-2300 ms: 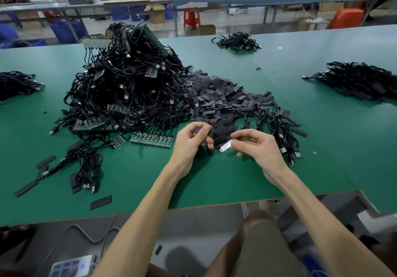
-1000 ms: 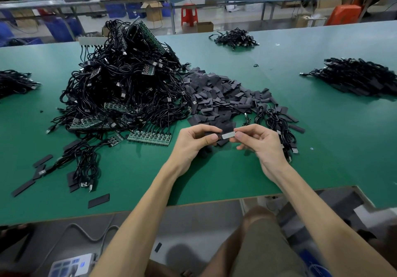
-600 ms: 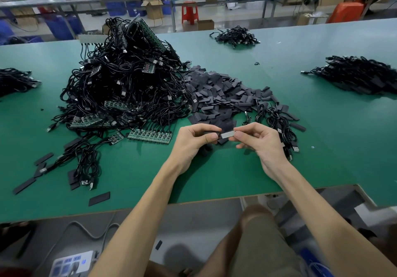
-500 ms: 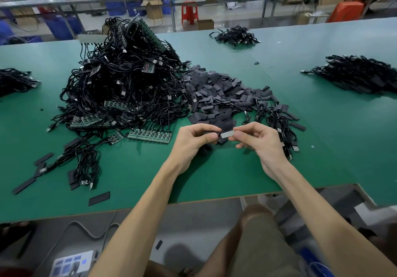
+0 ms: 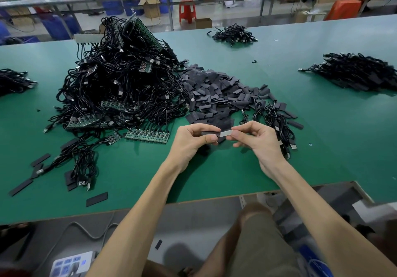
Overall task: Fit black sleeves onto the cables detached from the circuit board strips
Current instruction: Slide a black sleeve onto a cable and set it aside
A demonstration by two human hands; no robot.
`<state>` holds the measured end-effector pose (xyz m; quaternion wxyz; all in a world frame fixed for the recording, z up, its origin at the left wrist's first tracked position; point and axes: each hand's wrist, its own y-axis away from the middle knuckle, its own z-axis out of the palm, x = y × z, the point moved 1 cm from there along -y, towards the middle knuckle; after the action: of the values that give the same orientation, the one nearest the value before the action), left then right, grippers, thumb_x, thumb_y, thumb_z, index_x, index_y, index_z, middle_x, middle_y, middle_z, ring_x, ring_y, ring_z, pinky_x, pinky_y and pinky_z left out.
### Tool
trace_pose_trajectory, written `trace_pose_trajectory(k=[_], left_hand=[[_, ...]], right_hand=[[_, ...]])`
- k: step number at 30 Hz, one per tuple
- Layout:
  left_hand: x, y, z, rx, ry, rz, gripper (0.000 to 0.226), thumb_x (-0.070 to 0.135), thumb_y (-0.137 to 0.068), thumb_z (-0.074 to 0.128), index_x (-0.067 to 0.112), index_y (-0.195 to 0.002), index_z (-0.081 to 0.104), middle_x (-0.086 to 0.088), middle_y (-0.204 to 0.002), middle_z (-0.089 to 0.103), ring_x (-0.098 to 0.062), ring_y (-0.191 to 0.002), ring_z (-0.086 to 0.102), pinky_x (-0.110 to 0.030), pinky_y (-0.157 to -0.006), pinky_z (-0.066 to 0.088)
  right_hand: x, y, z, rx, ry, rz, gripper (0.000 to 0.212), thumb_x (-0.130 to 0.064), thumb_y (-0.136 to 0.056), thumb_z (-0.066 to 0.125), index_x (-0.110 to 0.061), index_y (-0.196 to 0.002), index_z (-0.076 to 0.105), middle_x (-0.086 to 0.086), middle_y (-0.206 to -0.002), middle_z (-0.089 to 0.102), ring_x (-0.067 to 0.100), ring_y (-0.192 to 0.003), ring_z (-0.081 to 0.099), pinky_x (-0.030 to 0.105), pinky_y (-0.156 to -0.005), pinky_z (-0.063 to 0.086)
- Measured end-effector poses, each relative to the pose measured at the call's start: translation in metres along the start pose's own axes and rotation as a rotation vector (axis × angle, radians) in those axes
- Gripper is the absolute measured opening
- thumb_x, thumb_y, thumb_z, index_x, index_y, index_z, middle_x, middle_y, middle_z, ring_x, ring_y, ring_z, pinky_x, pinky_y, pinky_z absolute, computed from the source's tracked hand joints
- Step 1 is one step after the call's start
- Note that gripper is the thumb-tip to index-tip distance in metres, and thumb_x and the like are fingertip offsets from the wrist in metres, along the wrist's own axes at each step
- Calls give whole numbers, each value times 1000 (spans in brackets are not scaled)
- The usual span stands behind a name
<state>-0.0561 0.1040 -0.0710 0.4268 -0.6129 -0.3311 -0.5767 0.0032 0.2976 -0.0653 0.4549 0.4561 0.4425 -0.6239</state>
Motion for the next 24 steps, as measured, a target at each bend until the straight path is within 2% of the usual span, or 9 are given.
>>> trace_pose_trajectory(k=[6,13,16,24], left_hand=[[1,0,2,4,-32,9,18,7,-82,80,15,-99,80,-16,-82,77,-16,-72,70,-25,-79,55],[2,2,2,41,-5,33,23,23,-76,84,16,-98,80,-10,-82,77,-16,-66,69,-26,-70,55],[0,2,0,63,-29,43,17,16,-80,84,16,-96,80,-9,-84,78,-17,-66,68,-29,-68,56],[-1,1,2,7,-108,44,21,11,-82,82,17,-102,79,-8,-94,79,-24,-80,73,-39,-81,58]], right_hand=[[-1,0,3,3,3,-8,8,8,-84,74,3,-89,70,11,-81,75,24,-81,77,23,-65,59],[3,0,3,-42,75,-16,9,3,-85,77,0,-88,69,17,-86,76,28,-84,77,24,-62,58],[6,-1,6,-78,128,8,12,1,-84,79,-3,-86,68,13,-82,75,33,-80,77,28,-56,58],[5,-1,5,-71,150,-10,12,1,-83,79,-5,-84,69,11,-81,76,30,-73,76,27,-52,55]])
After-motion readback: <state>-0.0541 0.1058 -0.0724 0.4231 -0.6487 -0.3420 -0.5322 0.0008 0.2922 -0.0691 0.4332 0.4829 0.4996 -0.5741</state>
